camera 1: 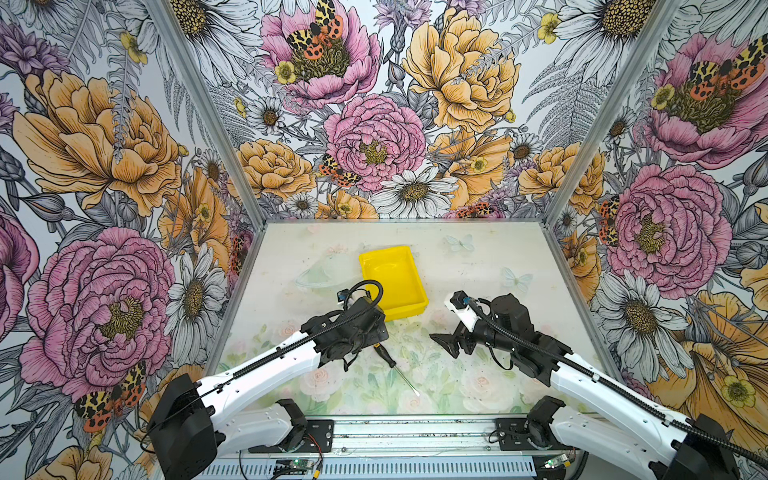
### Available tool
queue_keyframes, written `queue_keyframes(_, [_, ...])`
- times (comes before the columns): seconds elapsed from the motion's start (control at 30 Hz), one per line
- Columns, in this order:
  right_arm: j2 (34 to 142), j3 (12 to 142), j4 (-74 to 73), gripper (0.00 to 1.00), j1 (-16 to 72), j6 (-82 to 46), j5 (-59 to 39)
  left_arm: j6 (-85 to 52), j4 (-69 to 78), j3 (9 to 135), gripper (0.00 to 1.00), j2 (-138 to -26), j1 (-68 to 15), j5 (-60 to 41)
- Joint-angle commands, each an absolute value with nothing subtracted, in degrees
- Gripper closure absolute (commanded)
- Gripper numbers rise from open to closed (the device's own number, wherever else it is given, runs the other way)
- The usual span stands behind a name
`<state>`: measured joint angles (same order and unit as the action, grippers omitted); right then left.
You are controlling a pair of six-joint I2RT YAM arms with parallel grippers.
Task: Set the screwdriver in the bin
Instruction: 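Move the left gripper over the screwdriver handle while the right arm also reaches inward, then lower the left gripper and close it on the black screwdriver handle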
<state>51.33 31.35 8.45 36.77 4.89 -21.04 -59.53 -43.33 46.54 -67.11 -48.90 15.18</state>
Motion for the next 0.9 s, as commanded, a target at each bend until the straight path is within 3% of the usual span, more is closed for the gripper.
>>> queue_keyframes(0.0, [49.63,32.13,12.30,0.00,38.08,8.86,-22.02,-65.99,-45.09,47.47,0.01,-70.53,-50.25,15.64])
queue_keyframes(0.3, [49.73,32.88,13.17,0.00,39.73,8.96,-21.03,-66.50,-45.07,51.87,0.01,-81.39,-54.44,12.95])
queue_keyframes(0.87, [44.70,29.45,13.65,0.01,39.73,2.29,-17.98,-71.02,-44.91,52.31,0.01,-89.54,-58.35,10.47])
